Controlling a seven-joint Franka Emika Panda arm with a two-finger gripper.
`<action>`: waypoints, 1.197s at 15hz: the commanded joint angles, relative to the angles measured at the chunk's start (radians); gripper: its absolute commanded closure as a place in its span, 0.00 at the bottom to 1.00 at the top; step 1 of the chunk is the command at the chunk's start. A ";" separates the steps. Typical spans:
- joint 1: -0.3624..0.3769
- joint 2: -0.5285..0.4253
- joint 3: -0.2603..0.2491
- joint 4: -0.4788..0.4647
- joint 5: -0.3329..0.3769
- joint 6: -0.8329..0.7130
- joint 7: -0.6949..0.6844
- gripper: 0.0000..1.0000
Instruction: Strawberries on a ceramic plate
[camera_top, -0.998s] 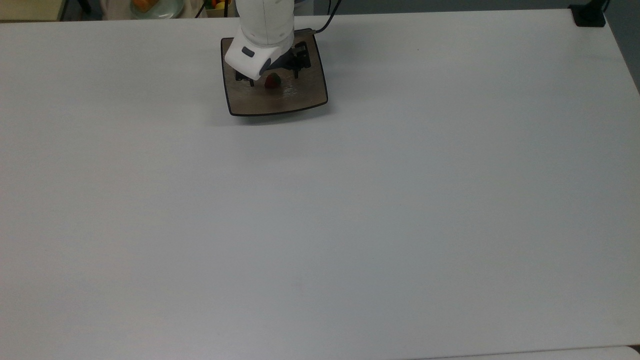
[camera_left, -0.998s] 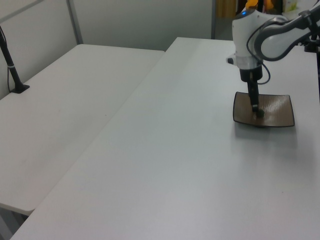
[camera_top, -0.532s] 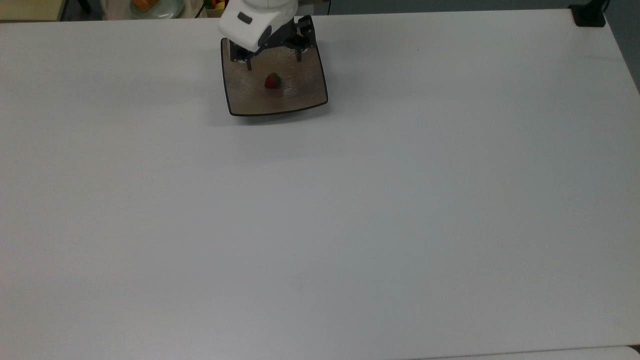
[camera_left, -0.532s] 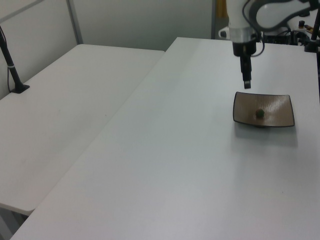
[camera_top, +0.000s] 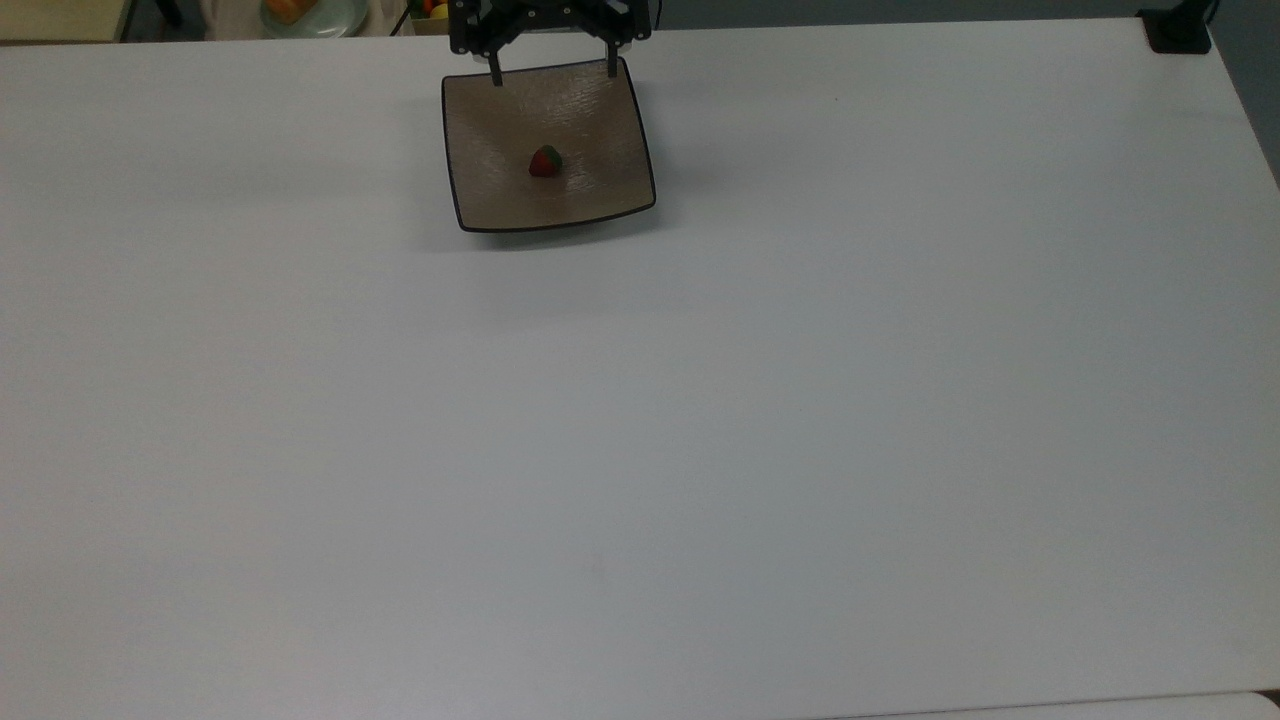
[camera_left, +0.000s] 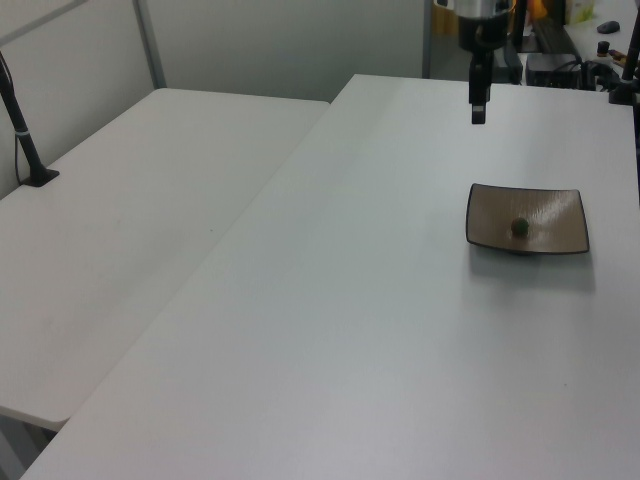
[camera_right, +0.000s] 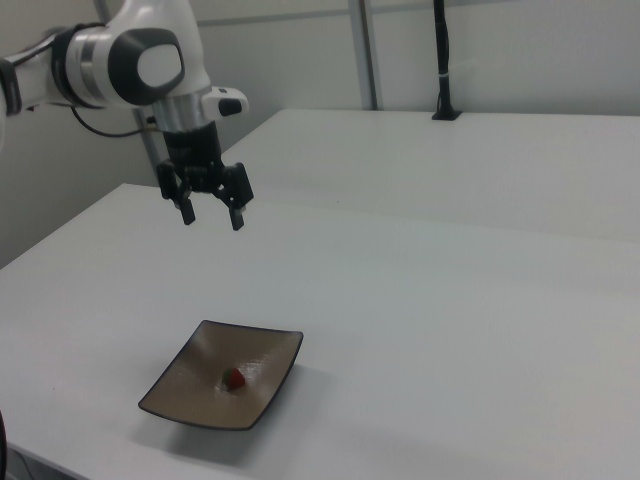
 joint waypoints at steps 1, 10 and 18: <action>0.007 0.001 0.000 0.071 0.017 -0.069 0.026 0.00; 0.091 -0.038 -0.143 0.078 0.080 -0.007 0.028 0.00; 0.160 -0.035 -0.200 0.074 0.086 0.019 0.013 0.00</action>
